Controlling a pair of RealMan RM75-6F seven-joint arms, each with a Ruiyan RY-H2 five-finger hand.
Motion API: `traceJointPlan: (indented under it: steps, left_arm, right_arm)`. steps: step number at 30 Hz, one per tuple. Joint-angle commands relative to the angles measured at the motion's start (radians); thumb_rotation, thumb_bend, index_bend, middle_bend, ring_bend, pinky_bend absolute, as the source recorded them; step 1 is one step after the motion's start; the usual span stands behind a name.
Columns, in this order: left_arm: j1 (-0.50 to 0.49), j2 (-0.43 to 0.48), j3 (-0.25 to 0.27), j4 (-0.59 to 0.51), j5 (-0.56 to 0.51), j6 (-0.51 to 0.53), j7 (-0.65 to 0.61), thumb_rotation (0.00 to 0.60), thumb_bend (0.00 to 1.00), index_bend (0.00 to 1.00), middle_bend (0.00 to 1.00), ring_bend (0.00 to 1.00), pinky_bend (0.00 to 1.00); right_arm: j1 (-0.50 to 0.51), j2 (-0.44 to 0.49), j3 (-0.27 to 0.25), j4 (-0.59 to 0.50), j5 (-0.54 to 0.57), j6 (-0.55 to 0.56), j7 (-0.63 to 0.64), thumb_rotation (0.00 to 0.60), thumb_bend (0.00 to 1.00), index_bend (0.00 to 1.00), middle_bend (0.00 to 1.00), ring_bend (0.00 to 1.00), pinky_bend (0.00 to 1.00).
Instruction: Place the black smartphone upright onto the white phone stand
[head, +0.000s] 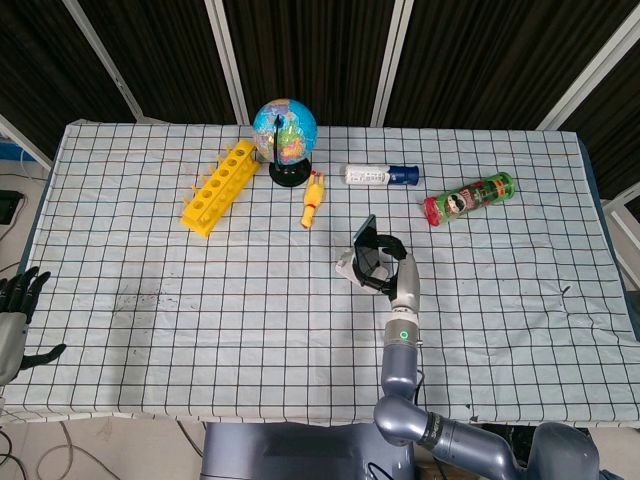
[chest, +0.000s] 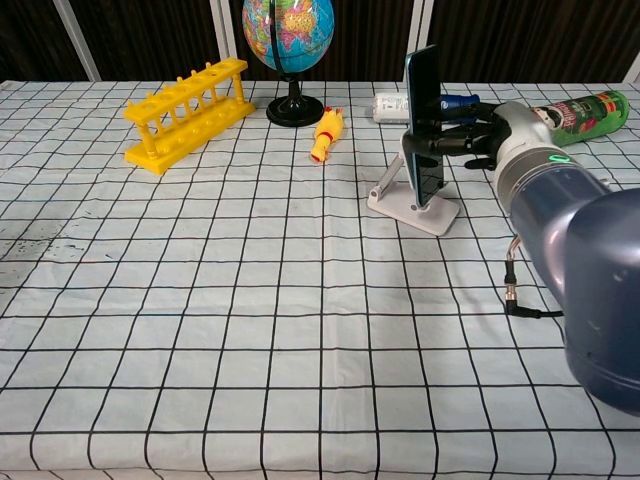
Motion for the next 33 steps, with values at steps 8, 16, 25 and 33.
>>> traceJointPlan:
  steps: [8,16,25,33]
  left_arm:
    - [0.0,0.0,0.0,0.0,-0.001,0.0,0.0,0.6,0.01,0.0,0.0,0.0,0.0]
    - [0.0,0.003,0.0,-0.006,-0.007,-0.005,-0.001,0.6,0.01,0.0,0.0,0.0,0.0]
    - [0.0,0.005,0.0,-0.009,-0.009,-0.007,-0.006,0.6,0.01,0.0,0.0,0.0,0.0]
    - [-0.001,0.006,0.001,-0.011,-0.008,-0.009,-0.006,0.6,0.01,0.0,0.0,0.0,0.0]
  right_arm:
    - [-0.004,0.001,-0.015,0.007,-0.022,-0.015,0.001,0.6,0.44,0.75,0.62,0.25,0.18]
    - [-0.007,0.002,-0.02,0.01,-0.023,-0.027,-0.003,0.6,0.43,0.75,0.61,0.25,0.18]
    - [-0.006,-0.004,-0.024,0.03,-0.043,-0.031,0.004,0.6,0.43,0.75,0.61,0.25,0.18]
    - [-0.01,-0.001,-0.02,0.042,-0.047,-0.038,0.011,0.6,0.43,0.74,0.6,0.25,0.18]
